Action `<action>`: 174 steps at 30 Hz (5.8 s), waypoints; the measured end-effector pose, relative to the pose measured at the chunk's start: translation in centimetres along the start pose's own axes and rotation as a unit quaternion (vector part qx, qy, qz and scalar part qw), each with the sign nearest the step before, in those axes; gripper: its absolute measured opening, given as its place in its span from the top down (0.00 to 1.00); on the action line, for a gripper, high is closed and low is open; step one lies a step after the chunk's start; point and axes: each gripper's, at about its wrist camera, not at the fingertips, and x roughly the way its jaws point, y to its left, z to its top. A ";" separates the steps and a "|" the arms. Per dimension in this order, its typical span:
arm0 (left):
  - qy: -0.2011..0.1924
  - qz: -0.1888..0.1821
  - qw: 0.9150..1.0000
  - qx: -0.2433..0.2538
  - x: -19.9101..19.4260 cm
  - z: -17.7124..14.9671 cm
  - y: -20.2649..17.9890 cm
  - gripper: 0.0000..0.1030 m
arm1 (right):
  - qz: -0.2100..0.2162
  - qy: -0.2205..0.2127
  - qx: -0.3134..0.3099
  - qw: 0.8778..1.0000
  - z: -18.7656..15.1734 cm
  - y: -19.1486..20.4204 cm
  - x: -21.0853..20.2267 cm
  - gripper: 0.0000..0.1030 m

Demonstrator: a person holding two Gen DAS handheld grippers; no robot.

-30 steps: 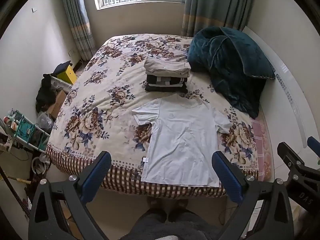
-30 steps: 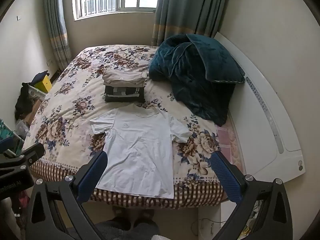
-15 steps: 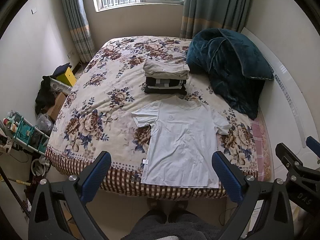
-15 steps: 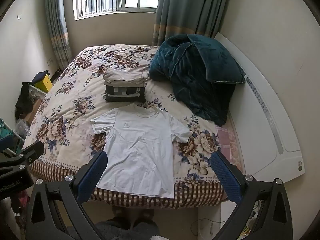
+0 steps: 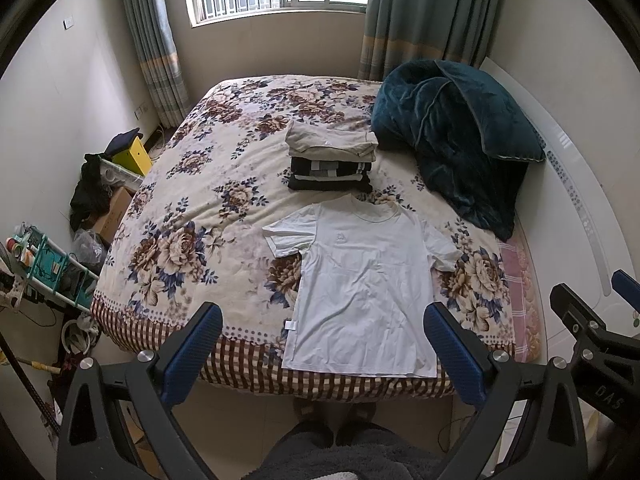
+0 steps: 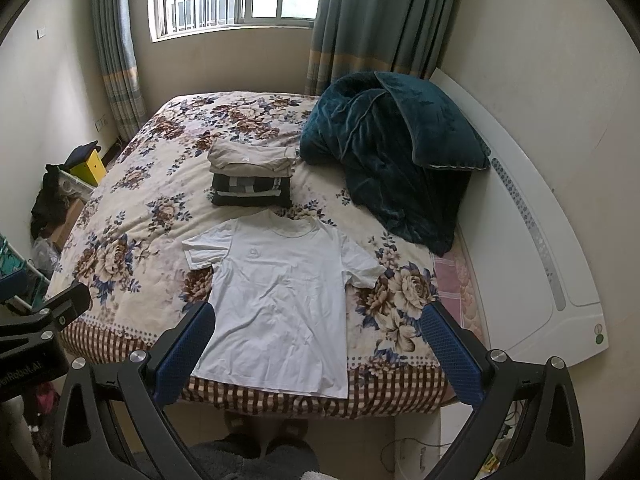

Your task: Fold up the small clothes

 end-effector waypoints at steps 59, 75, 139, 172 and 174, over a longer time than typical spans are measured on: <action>-0.015 0.004 1.000 0.005 1.8 2.0 0.6 0.00 | -0.002 0.001 -0.001 1.000 2.3 0.3 -1.2 0.00; 0.034 0.060 0.997 0.030 24.6 5.5 -2.4 0.00 | -0.071 0.107 0.129 0.983 2.2 -5.1 25.0 0.00; 0.115 -0.084 0.819 -0.555 66.5 -1.3 21.1 0.46 | -0.013 0.240 0.117 0.963 -9.9 1.3 75.9 0.45; 0.096 -0.058 0.989 -0.095 63.6 6.5 6.8 0.12 | -0.003 0.252 0.200 0.947 -9.7 -0.5 73.2 0.45; 0.078 -0.064 0.993 -0.059 65.1 9.2 4.0 0.12 | 0.000 0.251 0.202 0.947 -9.2 0.0 73.5 0.45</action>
